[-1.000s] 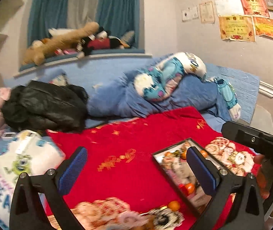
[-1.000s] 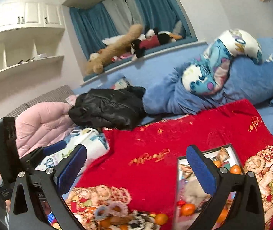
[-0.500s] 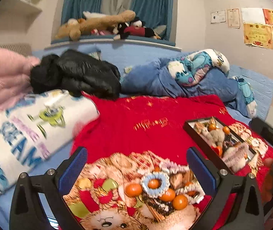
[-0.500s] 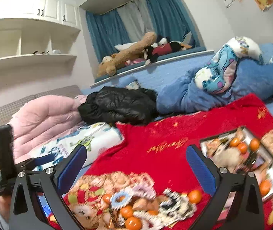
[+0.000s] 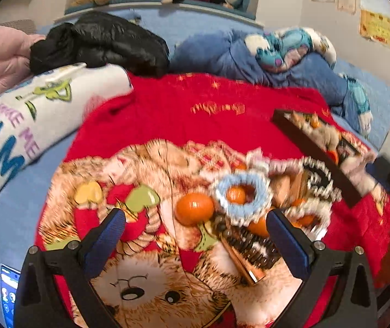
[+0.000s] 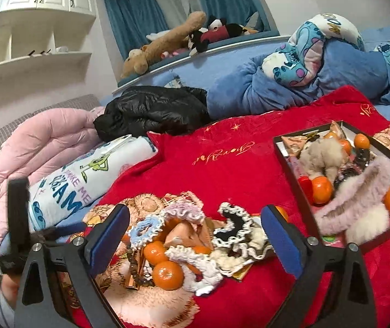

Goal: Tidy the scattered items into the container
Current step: 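Withdraw both tools from the box back toward the scattered pile, then grasp the dark bead bracelet with the left tool while the right tool approaches a scrunchie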

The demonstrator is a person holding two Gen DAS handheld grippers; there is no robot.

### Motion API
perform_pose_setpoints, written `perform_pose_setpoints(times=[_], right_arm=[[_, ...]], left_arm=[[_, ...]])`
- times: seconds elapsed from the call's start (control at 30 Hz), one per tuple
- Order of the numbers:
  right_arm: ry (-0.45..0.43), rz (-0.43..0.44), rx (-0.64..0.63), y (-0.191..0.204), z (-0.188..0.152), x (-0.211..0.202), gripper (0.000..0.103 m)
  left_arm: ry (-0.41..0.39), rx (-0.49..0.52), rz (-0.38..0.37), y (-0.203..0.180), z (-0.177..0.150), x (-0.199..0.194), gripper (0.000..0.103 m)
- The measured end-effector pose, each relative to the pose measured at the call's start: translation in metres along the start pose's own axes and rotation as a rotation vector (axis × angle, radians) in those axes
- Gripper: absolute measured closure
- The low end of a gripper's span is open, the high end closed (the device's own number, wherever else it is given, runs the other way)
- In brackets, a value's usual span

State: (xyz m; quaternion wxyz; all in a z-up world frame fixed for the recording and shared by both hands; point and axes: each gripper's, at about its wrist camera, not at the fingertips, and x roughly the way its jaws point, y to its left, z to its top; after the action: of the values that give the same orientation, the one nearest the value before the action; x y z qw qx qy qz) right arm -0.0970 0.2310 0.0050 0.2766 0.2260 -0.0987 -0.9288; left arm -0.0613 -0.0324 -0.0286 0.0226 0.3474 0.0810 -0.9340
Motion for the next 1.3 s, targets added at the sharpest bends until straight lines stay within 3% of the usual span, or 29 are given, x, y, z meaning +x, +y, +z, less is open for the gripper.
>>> perform_pose_setpoints(times=[0.17,0.27,0.47,0.6,0.67,0.87,0.93,0.97,1.17,1.3], right_arm=[[0.025,-0.026,0.051,-0.014,0.000,0.004,0.011],[0.046,0.004,0.087,-0.017,-0.002,0.007,0.012],[0.077,0.017,0.064,-0.010,-0.005,0.012,0.012],[0.085,0.019,0.071,-0.010,-0.005,0.014,0.012],[0.085,0.015,0.078,-0.010,-0.005,0.014,0.012],[0.084,0.019,0.113,-0.016,-0.004,0.012,0.012],[0.075,0.021,0.112,-0.016,-0.002,0.010,0.012],[0.072,0.022,0.107,-0.015,-0.002,0.009,0.012],[0.079,0.005,0.104,-0.018,0.000,0.007,0.024],[0.101,0.002,0.049,-0.016,0.000,0.008,0.027]], left_arm=[[0.081,0.014,-0.026,-0.008,-0.008,0.024,0.021],[0.098,0.013,-0.039,-0.012,-0.010,0.029,0.027],[0.122,0.006,-0.028,-0.015,-0.008,0.039,0.054],[0.128,0.010,-0.063,-0.018,-0.008,0.041,0.062],[0.141,0.007,-0.113,-0.019,-0.010,0.041,0.073],[0.164,-0.011,-0.166,-0.024,-0.011,0.044,0.080],[0.158,-0.016,-0.167,-0.023,-0.012,0.042,0.085],[0.151,-0.017,-0.161,-0.022,-0.012,0.040,0.092],[0.114,-0.006,-0.131,-0.023,-0.013,0.027,0.092],[0.039,0.029,-0.120,-0.033,-0.009,0.007,0.092]])
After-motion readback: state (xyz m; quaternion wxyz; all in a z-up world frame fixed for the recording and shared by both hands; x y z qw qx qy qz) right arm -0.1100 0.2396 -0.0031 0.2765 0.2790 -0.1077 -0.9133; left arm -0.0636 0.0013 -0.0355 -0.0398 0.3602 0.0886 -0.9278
